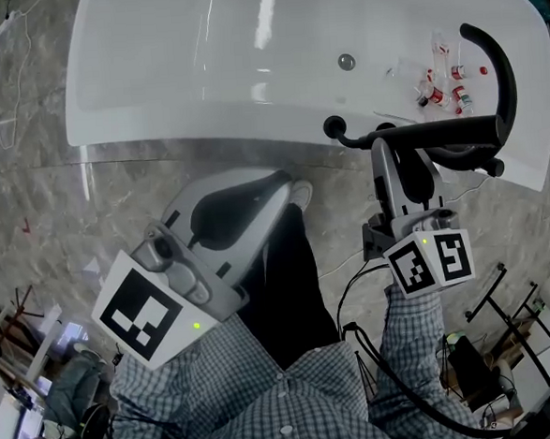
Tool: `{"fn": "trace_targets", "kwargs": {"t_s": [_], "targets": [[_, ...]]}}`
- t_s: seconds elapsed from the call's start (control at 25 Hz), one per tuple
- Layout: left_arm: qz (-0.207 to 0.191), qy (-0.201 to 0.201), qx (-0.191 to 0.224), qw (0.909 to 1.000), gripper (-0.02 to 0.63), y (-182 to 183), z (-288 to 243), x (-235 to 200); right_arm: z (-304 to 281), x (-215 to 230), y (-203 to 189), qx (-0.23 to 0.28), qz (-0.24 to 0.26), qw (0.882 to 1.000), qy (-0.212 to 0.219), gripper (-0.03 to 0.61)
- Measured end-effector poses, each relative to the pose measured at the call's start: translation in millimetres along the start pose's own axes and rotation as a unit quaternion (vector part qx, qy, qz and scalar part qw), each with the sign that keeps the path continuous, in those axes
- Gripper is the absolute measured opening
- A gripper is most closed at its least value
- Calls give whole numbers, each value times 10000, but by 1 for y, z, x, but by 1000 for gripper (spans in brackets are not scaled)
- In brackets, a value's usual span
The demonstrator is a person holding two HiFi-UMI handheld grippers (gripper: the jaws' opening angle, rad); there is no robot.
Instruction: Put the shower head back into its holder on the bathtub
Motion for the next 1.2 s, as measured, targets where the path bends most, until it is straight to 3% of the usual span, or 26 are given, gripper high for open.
{"fn": "trace_targets", "kwargs": {"t_s": [0.52,1.2], "targets": [[54,38,-120,9999,9,-14,7,0,-10,8,-23,-66,242,9996,-121,121],[112,97,-135,9998,9,-23,24,-6,-35,10,-67,-555,716,9951,-406,121]]}}
Point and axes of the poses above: the fingertips, and each gripper's own axes: z backward along the fingers, x to its right, y out of its top, the point moved 10 cm from there along z, backward along the fingers, and after that the axes turned 12 degrees about y, right-handed, at the moved point
